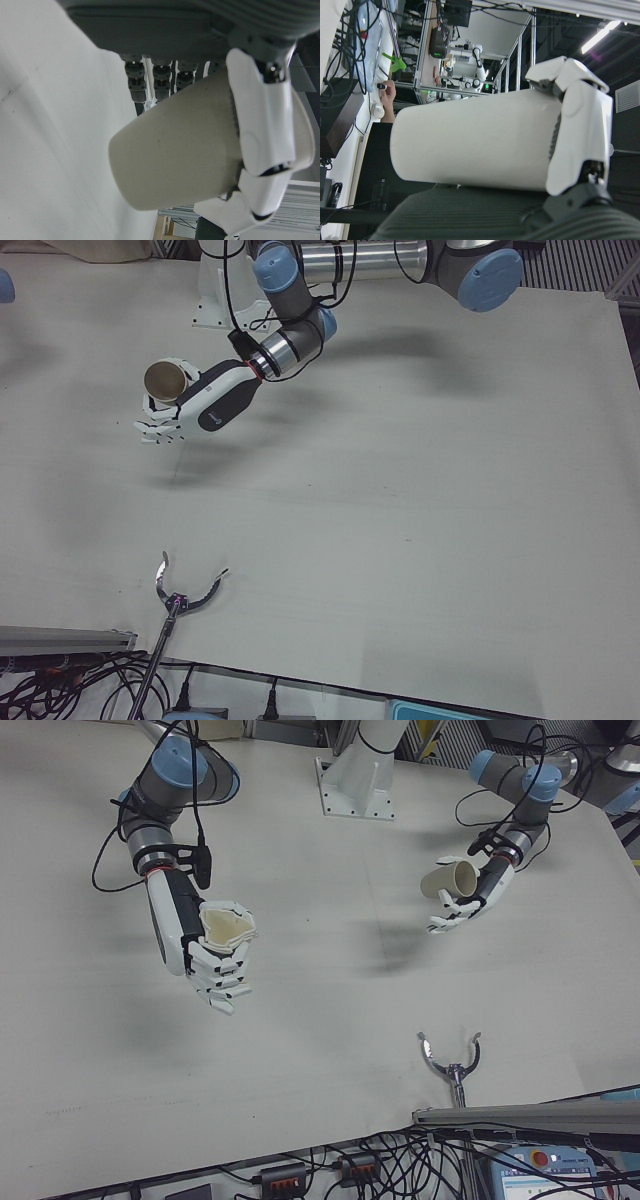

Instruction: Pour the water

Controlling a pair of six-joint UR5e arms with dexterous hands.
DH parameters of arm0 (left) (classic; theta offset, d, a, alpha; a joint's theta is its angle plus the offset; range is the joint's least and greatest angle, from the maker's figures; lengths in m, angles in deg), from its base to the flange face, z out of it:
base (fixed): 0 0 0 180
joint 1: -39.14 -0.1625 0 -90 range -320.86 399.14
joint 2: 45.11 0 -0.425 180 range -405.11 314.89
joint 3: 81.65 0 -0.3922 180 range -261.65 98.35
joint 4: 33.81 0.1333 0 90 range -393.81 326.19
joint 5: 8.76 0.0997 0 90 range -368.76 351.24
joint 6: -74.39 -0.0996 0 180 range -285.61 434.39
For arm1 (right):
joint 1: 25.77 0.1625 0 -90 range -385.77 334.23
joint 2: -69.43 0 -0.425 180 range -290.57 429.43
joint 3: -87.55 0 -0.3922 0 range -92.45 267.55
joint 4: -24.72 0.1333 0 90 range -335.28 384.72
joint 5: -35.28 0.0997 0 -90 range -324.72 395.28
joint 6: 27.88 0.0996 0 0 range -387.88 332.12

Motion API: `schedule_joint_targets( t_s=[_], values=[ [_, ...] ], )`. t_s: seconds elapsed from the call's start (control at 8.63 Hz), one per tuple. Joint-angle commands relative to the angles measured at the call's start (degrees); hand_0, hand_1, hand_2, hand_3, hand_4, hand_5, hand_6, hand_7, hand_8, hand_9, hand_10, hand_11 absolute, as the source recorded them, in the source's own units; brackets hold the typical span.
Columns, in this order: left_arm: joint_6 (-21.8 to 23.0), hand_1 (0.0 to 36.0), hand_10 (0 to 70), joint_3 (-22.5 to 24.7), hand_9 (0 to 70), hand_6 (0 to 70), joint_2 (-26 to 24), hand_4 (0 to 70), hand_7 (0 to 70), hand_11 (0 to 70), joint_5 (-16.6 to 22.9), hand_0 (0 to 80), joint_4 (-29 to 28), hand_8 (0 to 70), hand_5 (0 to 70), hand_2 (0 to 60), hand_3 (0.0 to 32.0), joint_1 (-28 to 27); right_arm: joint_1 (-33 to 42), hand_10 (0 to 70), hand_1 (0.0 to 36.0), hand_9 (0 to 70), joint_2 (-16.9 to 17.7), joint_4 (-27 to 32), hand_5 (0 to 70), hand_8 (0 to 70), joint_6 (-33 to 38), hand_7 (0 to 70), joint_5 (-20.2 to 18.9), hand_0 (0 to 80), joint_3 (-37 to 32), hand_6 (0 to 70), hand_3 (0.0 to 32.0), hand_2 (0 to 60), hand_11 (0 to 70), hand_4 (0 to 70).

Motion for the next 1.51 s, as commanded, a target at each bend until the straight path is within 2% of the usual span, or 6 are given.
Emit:
schedule_joint_targets(
  t_s=[0.0,0.58,0.81,0.93,1.16,1.39],
  values=[
    [-0.5,36.0,11.8,-7.0,18.2,19.2,-9.4,47.9,29.1,19.2,-0.2,51.1,1.2,11.8,70.0,60.0,0.0,-2.7,-1.0,9.6,36.0,33.3,-0.7,-10.2,70.0,23.4,-8.0,53.0,-1.9,56.9,10.9,39.7,0.0,60.0,17.1,31.0],
    [-2.4,36.0,12.1,-10.4,18.6,19.1,-13.9,47.1,29.0,19.6,-0.6,51.0,1.1,12.0,70.0,60.0,0.0,-4.8,-1.9,9.6,36.0,31.7,-8.1,-18.6,70.0,22.3,-40.9,53.5,-5.7,58.9,23.3,40.1,0.0,60.0,17.3,31.6],
    [-2.3,36.0,12.1,-10.5,18.5,18.8,-13.9,45.9,28.6,19.6,-0.6,50.5,1.0,11.9,70.0,60.0,0.0,-4.7,-3.9,10.0,36.0,29.8,-10.6,-26.4,70.0,20.9,-61.6,56.4,-5.7,62.8,29.6,41.4,0.0,60.0,18.3,37.1],
    [-2.4,36.0,12.0,-10.5,18.4,18.6,-13.9,45.1,28.2,19.5,-0.6,50.3,0.9,11.9,70.0,60.0,0.0,-4.6,-5.0,10.7,36.0,29.0,-9.7,-26.7,70.0,20.3,-64.7,56.4,-5.7,72.4,29.0,41.1,0.0,60.0,19.4,42.3],
    [-2.3,36.0,12.0,-10.6,18.3,18.5,-13.7,44.8,27.9,19.4,-0.6,50.2,0.7,11.8,70.0,60.0,0.0,-4.3,-7.6,10.8,36.0,27.7,-9.0,-26.7,70.0,19.5,-69.7,50.7,-5.2,62.7,28.2,38.1,0.0,60.0,19.3,43.6],
    [-2.2,36.0,11.9,-10.3,18.1,18.4,-13.9,44.7,27.6,19.3,-0.6,49.9,0.6,11.7,70.0,60.0,0.0,-4.2,-9.6,10.8,36.0,27.8,-12.3,-26.6,70.0,19.8,-71.1,49.2,-5.0,61.9,22.4,38.0,0.0,60.0,19.3,44.2]
  ],
)
